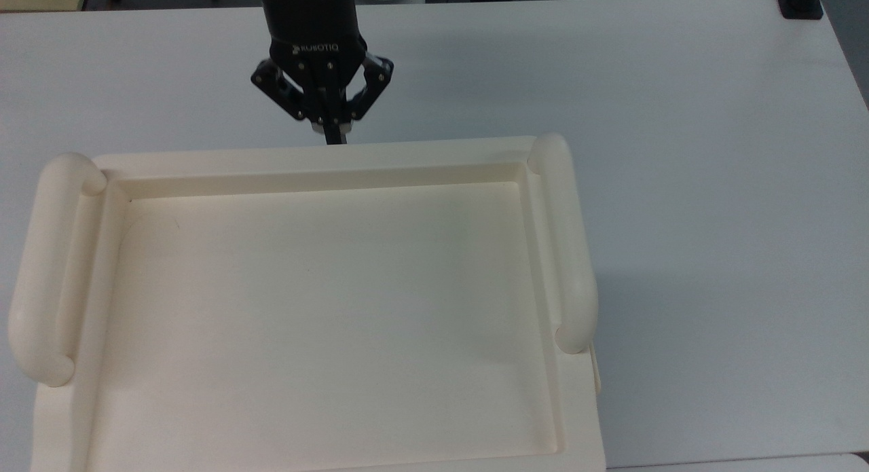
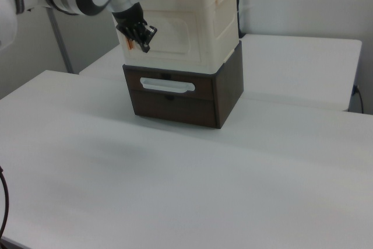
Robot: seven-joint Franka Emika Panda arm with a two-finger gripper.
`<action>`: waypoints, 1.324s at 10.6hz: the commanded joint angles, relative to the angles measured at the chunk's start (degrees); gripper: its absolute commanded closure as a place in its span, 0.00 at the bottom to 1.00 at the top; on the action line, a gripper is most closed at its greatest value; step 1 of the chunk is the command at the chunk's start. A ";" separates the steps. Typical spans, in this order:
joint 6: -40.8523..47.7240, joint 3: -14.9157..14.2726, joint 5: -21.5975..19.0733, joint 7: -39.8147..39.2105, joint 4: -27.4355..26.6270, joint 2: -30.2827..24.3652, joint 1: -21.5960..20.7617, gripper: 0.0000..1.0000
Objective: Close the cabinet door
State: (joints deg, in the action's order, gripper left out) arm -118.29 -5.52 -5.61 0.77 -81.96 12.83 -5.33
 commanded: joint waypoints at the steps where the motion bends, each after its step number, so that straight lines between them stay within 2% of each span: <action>1: 13.48 -0.01 7.26 -2.70 -3.47 -5.97 -0.91 1.00; 3: 21.49 -0.10 8.77 -3.66 -4.95 -8.60 -2.22 1.00; 5: 25.20 -0.01 9.92 -3.50 -8.64 -11.51 -2.58 1.00; 6: 25.99 -0.01 9.92 -3.41 -8.66 -11.86 -2.49 0.97; 7: 26.18 -0.10 9.92 -3.32 -8.74 -11.78 -2.41 0.80; 8: 26.18 -0.10 9.92 -3.32 -8.75 -11.78 -2.23 0.35; 9: 26.09 -0.19 10.27 -3.32 -8.75 -11.61 -2.32 0.03; 10: 26.09 -0.19 11.31 -3.41 -8.75 -11.60 -2.40 0.00; 14: 26.00 -0.63 10.97 -3.23 -8.48 -11.60 -1.70 0.00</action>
State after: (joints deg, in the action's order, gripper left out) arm -92.59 -5.64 4.89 -2.00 -88.82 3.07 -6.85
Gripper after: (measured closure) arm 0.137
